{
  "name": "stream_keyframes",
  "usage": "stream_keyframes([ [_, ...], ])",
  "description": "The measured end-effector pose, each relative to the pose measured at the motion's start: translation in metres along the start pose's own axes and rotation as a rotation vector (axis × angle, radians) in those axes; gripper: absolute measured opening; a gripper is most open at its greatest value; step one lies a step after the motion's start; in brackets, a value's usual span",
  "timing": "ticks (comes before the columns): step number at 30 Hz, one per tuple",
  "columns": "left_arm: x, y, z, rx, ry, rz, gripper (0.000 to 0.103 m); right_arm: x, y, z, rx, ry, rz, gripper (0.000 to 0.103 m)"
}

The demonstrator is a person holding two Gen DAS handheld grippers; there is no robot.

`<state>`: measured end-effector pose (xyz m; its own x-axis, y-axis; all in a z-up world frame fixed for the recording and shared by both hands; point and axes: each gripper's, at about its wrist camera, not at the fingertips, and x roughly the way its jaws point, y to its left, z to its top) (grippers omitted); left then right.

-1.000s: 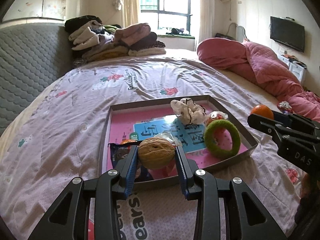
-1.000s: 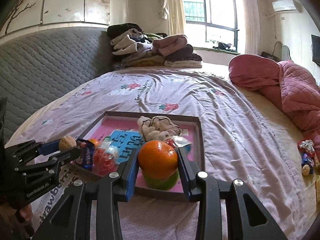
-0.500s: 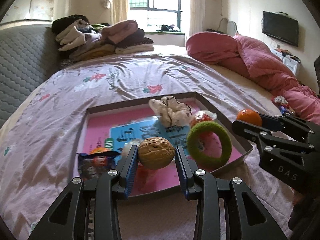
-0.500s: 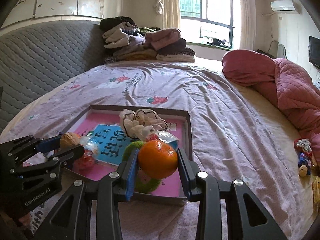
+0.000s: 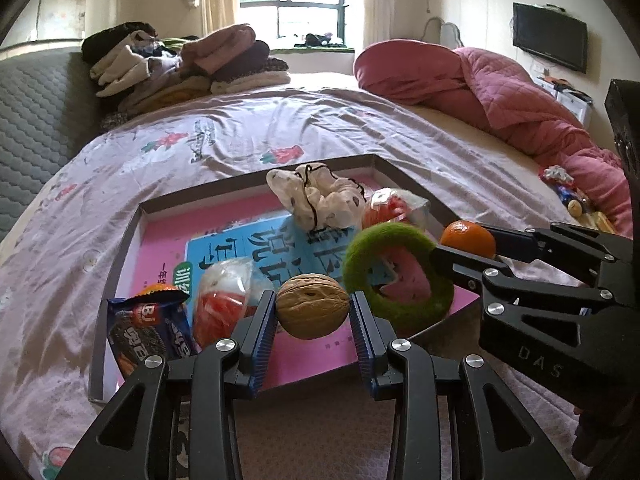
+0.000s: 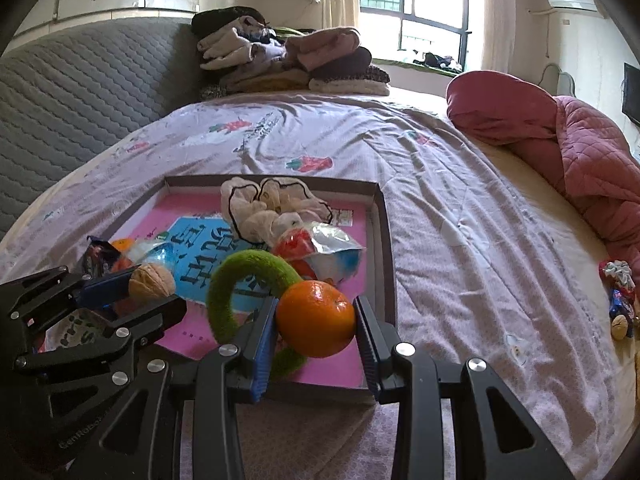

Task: Organize objects
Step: 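Carry the walnut into the tray with the left tool while the right tool carries the orange, then open the left tool to release the walnut in the tray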

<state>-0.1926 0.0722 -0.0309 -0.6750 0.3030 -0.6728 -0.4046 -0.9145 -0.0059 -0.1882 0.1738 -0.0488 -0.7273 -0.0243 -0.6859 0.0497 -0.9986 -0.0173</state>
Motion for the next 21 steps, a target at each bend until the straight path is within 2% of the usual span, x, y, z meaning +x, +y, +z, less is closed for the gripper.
stream_keyframes([
  [9,0.008,-0.004,-0.005,0.012,0.024,-0.004,0.037,0.01,0.004,-0.004,-0.018,0.034,-0.003,0.038],
  [21,0.015,0.01,-0.004,-0.073,0.06,-0.043,0.038,0.016,0.003,-0.008,0.013,0.053,0.005,0.038],
])
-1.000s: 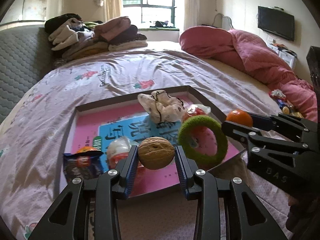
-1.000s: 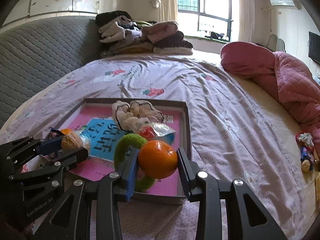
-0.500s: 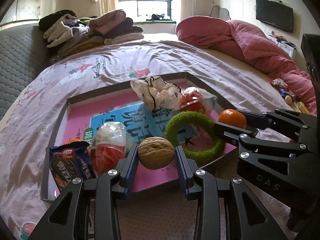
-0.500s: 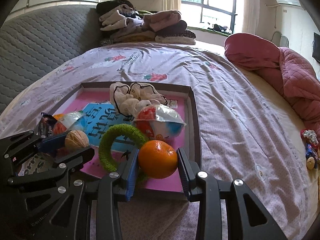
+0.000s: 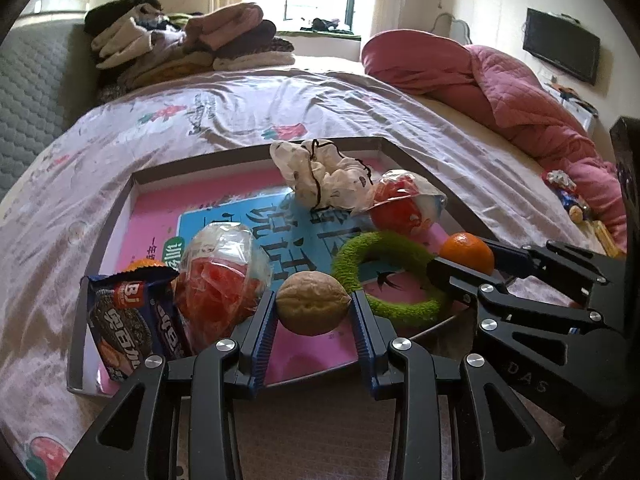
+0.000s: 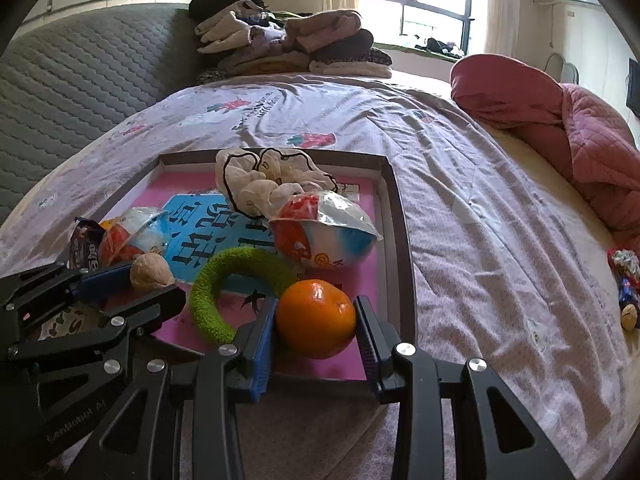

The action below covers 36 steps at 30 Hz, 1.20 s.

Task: Organize objects
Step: 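Open the left tool to release the walnut in the tray, then lower the orange into the tray and open the right tool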

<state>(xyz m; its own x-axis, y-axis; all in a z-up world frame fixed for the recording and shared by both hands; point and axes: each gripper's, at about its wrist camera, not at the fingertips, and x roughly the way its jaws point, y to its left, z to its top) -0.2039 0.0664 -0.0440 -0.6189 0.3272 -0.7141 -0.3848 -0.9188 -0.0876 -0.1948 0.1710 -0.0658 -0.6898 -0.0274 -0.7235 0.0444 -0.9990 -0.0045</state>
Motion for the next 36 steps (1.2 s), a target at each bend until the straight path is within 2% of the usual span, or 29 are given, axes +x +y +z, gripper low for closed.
stream_keyframes([
  [16,-0.0003,0.0028,-0.0012,-0.018,0.004,0.003,0.038,0.0011,0.0011,-0.0008,0.016,0.011,-0.002,0.039],
  [20,-0.0013,0.0036,-0.001,-0.018,0.004,0.007,0.039,0.0012,0.0002,-0.001,0.02,0.016,-0.007,0.043],
  [30,-0.0018,0.004,-0.0005,-0.02,0.004,0.01,0.041,-0.0003,0.0013,-0.001,0.023,0.021,-0.007,0.044],
  [36,-0.0033,0.0062,-0.0001,-0.024,0.005,0.016,0.046,-0.0009,0.0008,-0.0011,0.022,0.023,-0.009,0.045],
])
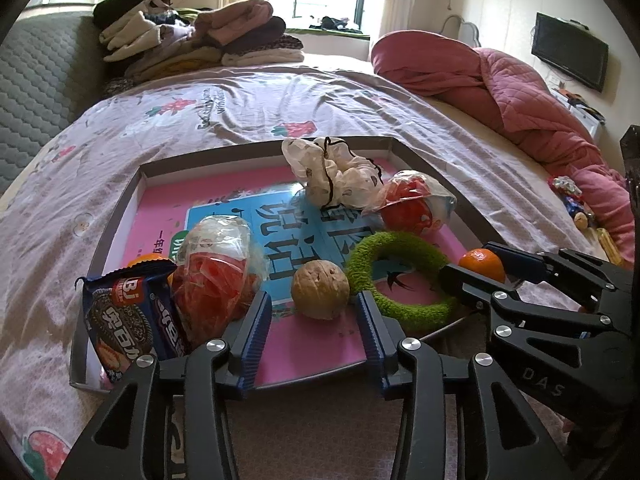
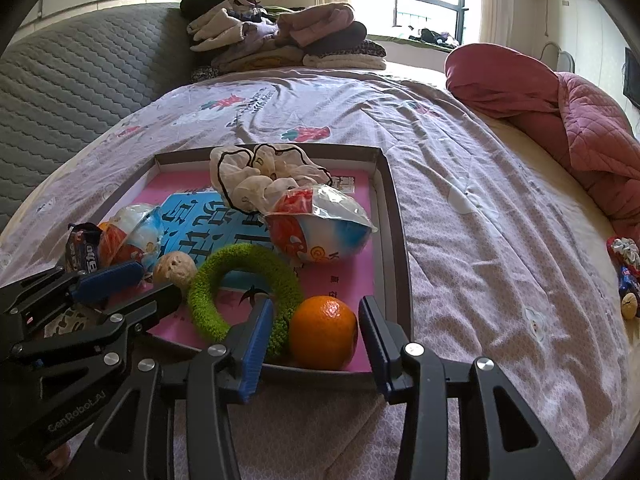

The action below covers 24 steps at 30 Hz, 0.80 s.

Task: Organize objects
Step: 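Lower the orange into the tray and open the right tool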

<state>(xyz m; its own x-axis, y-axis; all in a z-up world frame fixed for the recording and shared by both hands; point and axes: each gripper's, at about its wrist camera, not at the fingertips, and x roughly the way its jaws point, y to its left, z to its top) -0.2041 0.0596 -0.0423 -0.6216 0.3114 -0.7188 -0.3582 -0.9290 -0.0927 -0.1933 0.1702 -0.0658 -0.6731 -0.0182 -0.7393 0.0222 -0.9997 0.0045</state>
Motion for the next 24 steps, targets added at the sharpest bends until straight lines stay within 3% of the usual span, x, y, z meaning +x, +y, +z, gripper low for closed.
stream_keyframes([
  [17,-0.002,-0.002,0.0,0.007,-0.005,0.002,0.059,-0.005,-0.002,0.003,0.008,-0.01,-0.011,0.048],
  [24,-0.011,-0.004,0.002,0.01,-0.023,0.011,0.059,-0.01,-0.005,0.005,0.016,-0.024,-0.022,0.049],
])
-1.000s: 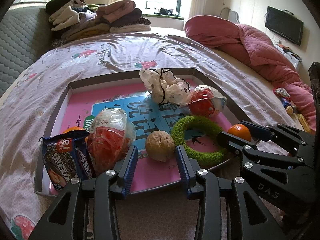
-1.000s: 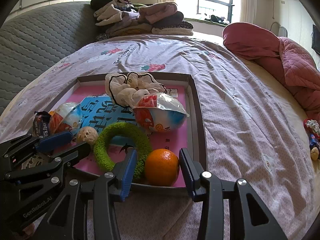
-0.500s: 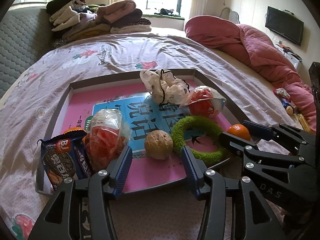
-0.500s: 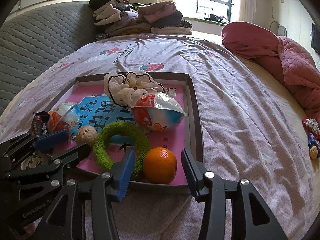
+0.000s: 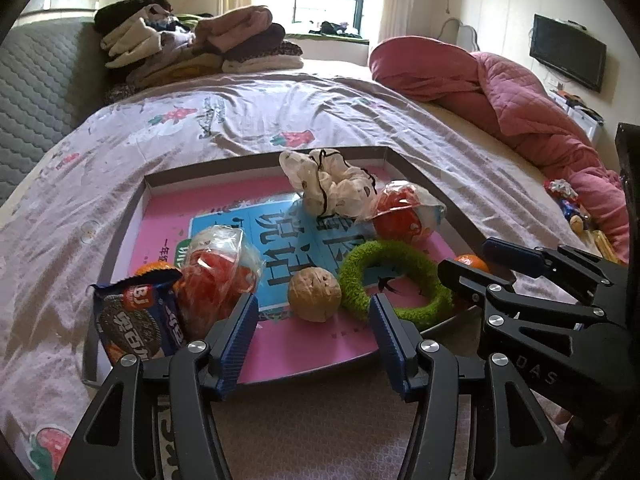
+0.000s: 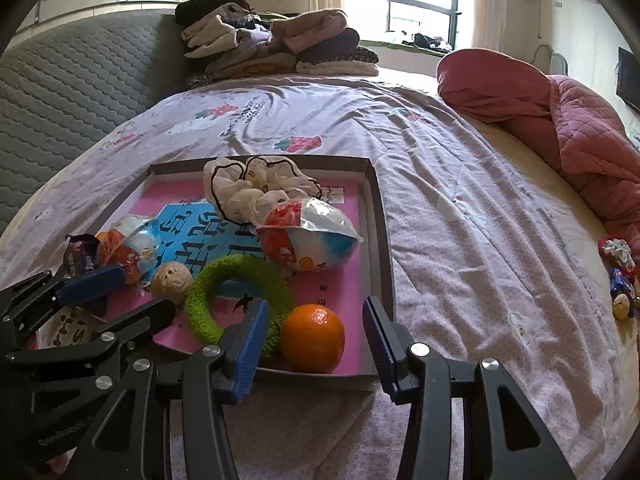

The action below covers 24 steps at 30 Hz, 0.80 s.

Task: Organize objects
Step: 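Lower the orange into the tray and open the right tool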

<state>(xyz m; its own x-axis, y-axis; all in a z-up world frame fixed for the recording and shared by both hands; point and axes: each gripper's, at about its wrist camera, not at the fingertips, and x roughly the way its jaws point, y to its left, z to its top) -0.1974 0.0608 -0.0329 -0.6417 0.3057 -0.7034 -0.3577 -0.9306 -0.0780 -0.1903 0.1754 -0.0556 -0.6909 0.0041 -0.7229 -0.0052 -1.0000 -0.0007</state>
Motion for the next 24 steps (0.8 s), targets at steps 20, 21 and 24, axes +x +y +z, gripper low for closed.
stream_keyframes([
  [20,-0.032,0.013,0.012,-0.028,-0.092,0.081,0.069,-0.021,0.002,0.01,0.002,-0.089,0.039,0.059],
  [21,-0.033,0.014,0.012,-0.03,-0.094,0.085,0.069,-0.022,0.003,0.011,0.003,-0.094,0.041,0.059],
  [24,-0.036,0.016,0.013,-0.039,-0.096,0.099,0.07,-0.026,0.004,0.012,0.006,-0.107,0.044,0.059],
])
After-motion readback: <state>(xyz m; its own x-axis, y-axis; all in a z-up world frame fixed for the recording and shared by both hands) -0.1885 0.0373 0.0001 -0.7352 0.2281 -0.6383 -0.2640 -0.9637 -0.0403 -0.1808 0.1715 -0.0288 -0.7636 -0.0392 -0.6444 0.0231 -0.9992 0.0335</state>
